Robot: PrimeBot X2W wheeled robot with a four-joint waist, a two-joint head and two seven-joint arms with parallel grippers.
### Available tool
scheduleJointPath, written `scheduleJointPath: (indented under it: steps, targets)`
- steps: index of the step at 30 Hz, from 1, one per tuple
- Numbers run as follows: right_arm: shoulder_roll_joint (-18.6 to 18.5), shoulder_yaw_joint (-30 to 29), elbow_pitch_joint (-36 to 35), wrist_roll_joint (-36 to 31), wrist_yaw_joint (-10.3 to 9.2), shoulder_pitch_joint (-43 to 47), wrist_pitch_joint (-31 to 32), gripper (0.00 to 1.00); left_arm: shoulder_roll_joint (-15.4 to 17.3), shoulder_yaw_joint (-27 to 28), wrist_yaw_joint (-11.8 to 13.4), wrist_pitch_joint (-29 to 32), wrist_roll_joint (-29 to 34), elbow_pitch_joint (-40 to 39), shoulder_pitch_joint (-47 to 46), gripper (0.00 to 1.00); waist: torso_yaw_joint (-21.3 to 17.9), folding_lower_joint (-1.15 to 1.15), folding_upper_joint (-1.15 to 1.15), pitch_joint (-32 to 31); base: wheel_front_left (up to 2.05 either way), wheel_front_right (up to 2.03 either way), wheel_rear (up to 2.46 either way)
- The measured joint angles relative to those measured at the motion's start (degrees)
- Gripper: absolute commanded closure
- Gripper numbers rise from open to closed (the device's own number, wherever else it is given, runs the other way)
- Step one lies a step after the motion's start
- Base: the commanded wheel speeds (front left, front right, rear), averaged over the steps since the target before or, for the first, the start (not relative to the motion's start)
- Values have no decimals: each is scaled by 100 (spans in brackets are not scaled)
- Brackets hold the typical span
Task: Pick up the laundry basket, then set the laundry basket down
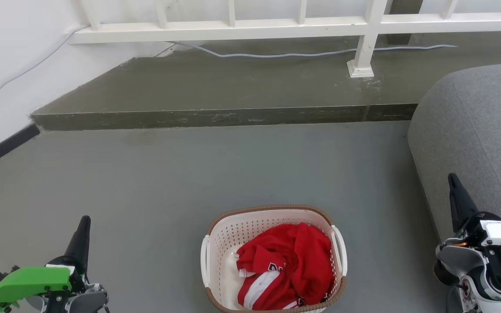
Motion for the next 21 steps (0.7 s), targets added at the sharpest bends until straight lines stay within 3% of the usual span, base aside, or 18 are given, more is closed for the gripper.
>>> scheduleJointPath:
  steps: [21]
  targets:
    - [9, -24, 33, 1, 0, -3, 15, 100, -8, 34, -42, 1, 0, 48, -53, 100, 0, 0, 0, -3, 0, 0, 0]
